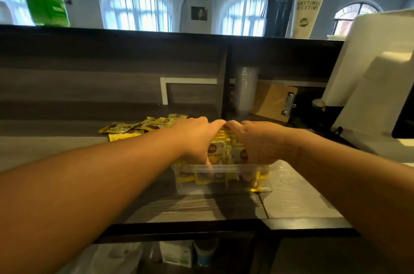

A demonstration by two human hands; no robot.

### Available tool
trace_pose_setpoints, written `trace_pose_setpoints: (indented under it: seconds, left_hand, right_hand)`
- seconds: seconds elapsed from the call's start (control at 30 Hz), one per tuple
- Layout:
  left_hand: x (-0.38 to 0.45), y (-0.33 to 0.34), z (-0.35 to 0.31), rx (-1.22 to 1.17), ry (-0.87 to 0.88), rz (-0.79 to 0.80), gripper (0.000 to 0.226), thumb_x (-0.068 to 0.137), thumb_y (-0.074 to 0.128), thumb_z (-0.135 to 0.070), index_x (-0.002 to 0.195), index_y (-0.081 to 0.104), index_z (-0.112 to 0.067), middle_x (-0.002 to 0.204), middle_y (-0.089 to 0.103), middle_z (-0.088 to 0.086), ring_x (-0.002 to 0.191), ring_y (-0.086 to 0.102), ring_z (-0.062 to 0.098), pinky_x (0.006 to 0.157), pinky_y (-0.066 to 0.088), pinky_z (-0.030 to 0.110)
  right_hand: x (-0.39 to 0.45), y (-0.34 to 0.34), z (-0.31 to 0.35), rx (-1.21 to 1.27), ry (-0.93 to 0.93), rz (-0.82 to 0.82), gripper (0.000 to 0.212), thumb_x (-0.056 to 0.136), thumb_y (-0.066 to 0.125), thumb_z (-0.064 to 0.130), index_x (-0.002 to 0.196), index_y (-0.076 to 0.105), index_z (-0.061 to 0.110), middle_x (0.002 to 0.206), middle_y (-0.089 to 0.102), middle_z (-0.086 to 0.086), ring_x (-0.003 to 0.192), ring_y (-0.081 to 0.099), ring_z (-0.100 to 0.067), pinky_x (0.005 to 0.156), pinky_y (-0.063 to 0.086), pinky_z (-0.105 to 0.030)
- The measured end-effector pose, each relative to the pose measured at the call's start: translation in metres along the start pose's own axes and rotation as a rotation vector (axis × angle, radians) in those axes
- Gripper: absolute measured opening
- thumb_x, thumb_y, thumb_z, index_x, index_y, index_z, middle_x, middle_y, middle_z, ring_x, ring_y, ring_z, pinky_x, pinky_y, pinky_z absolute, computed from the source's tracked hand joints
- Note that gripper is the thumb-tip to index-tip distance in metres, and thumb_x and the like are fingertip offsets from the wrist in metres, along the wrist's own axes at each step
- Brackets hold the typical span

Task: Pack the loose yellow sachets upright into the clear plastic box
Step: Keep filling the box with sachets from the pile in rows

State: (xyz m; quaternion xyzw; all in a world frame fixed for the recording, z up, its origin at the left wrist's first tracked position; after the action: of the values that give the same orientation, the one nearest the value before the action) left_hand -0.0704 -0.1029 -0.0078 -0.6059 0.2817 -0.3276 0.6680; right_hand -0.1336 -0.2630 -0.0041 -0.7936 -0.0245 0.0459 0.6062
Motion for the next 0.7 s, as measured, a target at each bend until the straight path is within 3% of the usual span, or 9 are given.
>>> trace_pose_setpoints:
  seconds: [0.1,0.27,0.5,0.7]
  left_hand:
    - [-0.005,0.005,0.005,0.037,0.04,-0.091,0.112,0.065,0.079,-0.064,0.153,0.017,-0.032,0.131,0.054,0.0,0.113,0.055,0.021,0.083,0.053,0.034]
    - [-0.006,0.011,0.009,-0.021,0.062,-0.173,0.095,0.07,0.08,-0.058,0.146,0.03,-0.029,0.13,0.056,-0.003,0.113,0.056,0.017,0.08,0.051,0.03]
    - [0.001,-0.002,0.01,-0.059,0.023,-0.017,0.115,0.066,0.082,-0.06,0.155,0.016,-0.026,0.145,0.045,0.003,0.128,0.048,0.024,0.097,0.051,0.041]
    - [-0.004,-0.001,0.018,0.006,-0.002,0.037,0.124,0.057,0.08,-0.07,0.154,0.018,-0.025,0.147,0.042,0.001,0.13,0.045,0.025,0.1,0.048,0.044]
  right_hand:
    - [0.001,0.0,0.007,-0.075,-0.002,-0.029,0.089,0.082,0.074,0.035,0.148,0.015,0.024,0.122,0.058,-0.005,0.099,0.061,-0.02,0.086,0.056,-0.036]
    - [-0.005,0.001,0.007,0.02,0.058,-0.099,0.097,0.075,0.08,0.041,0.146,0.014,0.034,0.13,0.05,-0.005,0.113,0.056,-0.025,0.09,0.054,-0.04]
    - [0.007,-0.008,-0.004,0.082,0.021,0.025,0.118,0.073,0.083,0.035,0.153,-0.005,0.034,0.15,0.03,-0.006,0.134,0.037,-0.029,0.105,0.043,-0.046]
    - [0.013,-0.004,0.008,-0.031,-0.022,0.022,0.113,0.081,0.075,0.04,0.153,-0.013,0.031,0.161,0.011,-0.004,0.145,0.018,-0.03,0.11,0.035,-0.053]
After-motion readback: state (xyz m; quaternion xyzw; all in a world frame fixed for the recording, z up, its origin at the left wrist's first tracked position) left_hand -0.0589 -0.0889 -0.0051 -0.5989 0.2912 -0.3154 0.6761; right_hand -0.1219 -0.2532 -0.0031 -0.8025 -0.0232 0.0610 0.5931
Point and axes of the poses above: each hand's wrist, its own x-axis towards the middle knuckle, its own y-axis out of the palm, z = x × y, the point moved 1 cm from there along x, towards the middle knuckle
